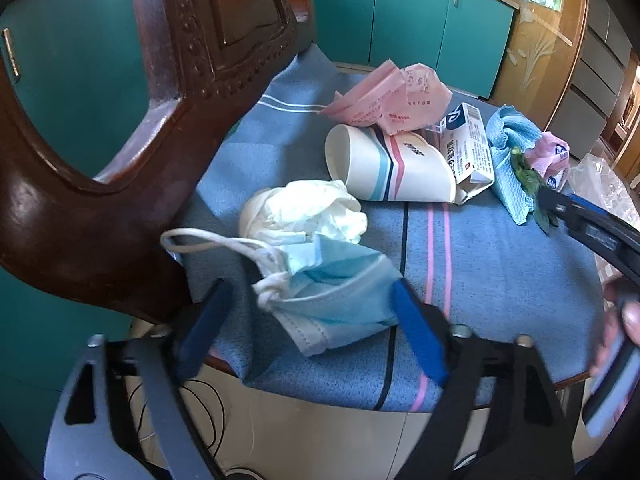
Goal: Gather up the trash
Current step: 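Grasp the blue face mask with the left tool while the right tool grasps the green leafy vegetable, then carry the green vegetable into the basket and open the right tool while the left tool holds the mask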
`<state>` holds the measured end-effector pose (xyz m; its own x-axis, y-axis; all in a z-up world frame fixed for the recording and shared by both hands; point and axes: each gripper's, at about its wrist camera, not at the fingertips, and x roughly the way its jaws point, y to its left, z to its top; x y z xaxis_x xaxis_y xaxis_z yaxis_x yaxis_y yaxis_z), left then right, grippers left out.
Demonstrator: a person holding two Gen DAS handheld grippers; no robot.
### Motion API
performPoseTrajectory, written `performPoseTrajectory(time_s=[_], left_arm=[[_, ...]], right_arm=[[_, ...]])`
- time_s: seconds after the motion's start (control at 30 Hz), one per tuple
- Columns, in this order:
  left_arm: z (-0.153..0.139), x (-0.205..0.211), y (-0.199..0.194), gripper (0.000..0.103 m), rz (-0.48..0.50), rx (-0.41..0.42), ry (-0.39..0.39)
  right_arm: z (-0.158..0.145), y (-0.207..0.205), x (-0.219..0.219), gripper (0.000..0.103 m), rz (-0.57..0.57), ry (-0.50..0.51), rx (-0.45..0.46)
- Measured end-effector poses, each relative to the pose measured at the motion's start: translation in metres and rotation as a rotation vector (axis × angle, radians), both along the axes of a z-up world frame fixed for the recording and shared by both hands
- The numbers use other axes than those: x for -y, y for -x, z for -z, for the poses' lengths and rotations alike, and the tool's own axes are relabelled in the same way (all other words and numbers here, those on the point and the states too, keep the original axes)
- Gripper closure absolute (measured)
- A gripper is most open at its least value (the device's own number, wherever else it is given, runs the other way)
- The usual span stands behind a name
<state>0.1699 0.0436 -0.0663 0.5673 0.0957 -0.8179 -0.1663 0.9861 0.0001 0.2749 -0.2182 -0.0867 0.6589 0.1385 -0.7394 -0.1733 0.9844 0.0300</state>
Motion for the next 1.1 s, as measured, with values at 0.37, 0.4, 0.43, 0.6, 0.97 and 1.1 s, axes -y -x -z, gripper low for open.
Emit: performPoseTrajectory(time_s=[0.37,0.4,0.43,0.6,0.97,1.1], left_arm=[[-0.046,-0.011,0.020,0.080,0.069,0.162,0.140],[-0.052,-0.013,0.024,0.080,0.073,0.187,0.154],[-0.057,-0.013,0.028,0.080,0.076,0.211,0.164],[-0.074,-0.010,0.043,0.080,0.118,0.295,0.199],[-0.069,-0.006,0.041,0.080,0.125,0.292,0.217],[-0.073,-0.008,0.051,0.080,0.155,0.312,0.227]], right_arm=[[-0.008,0.000,0.018,0.092,-0.012,-0.095,-0.022],[-0.013,0.005,0.020,0.092,-0.019,-0.112,-0.017],[-0.020,0.012,0.024,0.092,-0.026,-0.138,-0.007],[-0.046,0.038,0.043,0.091,-0.048,-0.277,0.033],[-0.053,0.049,0.052,0.089,-0.074,-0.424,0.032],[-0.072,0.067,0.048,0.089,-0.105,-0.421,0.078]])
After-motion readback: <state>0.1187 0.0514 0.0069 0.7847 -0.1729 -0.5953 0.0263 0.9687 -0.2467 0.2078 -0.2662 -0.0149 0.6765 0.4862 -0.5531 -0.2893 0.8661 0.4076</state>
